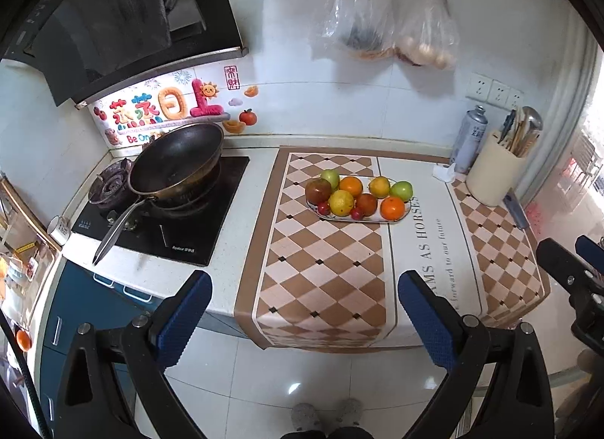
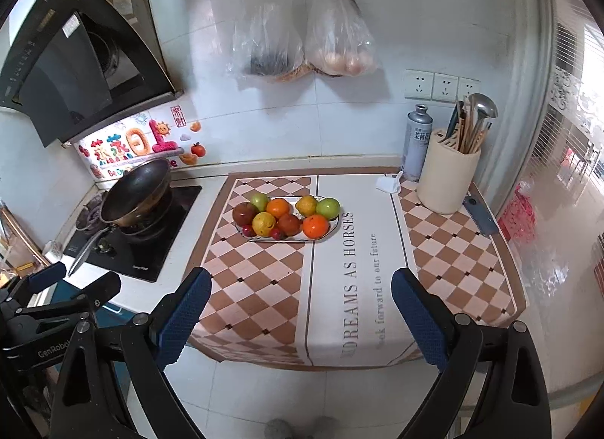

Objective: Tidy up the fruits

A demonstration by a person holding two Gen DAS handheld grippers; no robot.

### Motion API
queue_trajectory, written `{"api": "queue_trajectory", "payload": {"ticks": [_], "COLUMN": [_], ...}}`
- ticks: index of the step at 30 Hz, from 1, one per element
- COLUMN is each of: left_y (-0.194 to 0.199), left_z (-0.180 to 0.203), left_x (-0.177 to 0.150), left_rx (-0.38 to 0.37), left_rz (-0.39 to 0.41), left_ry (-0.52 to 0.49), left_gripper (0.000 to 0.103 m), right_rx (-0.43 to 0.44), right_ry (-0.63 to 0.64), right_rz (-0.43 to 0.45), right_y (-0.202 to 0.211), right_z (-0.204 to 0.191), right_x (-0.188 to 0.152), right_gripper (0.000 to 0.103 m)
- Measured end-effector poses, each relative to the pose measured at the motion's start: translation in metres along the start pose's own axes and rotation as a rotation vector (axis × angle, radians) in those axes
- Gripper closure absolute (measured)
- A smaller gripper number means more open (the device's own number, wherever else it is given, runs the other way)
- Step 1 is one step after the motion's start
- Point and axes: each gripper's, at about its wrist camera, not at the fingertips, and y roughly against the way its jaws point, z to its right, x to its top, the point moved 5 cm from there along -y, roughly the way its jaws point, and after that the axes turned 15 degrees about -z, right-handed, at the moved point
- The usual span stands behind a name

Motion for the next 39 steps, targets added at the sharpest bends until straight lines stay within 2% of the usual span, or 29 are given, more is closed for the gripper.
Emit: {"api": "queue_trajectory", "payload": {"ticks": [8, 16, 24, 39], "left_y": [-0.034, -0.064, -0.073, -0.079], "left_z": [0.0, 0.003, 0.008, 0.009], "left_x": [0.039, 0.061, 0.072, 0.072], "left_rx": [0.036, 0.029, 0.037, 0.015], "left_rz": [-0.031, -0.071, -0.071, -0.078], "left_ry": [-0.002, 0.007, -0.004, -0.003], "left_gripper": [0.002, 0.002, 0.002, 0.0], "right_rx": [-0.035, -0.063, -0.064, -0.068], "right_ry": [0.013, -0.001, -0.022, -0.022], "right_rz": [-0.045, -0.087, -0.11, -0.113], "right_y": [-0.053, -0.09, -0.107, -0.112], "right_z": [-0.001, 0.008, 0.013, 0.016], "right_x": [0.038, 0.059, 0.063, 0.065], "right_gripper": [0.005, 0.005, 0.004, 0.004]}}
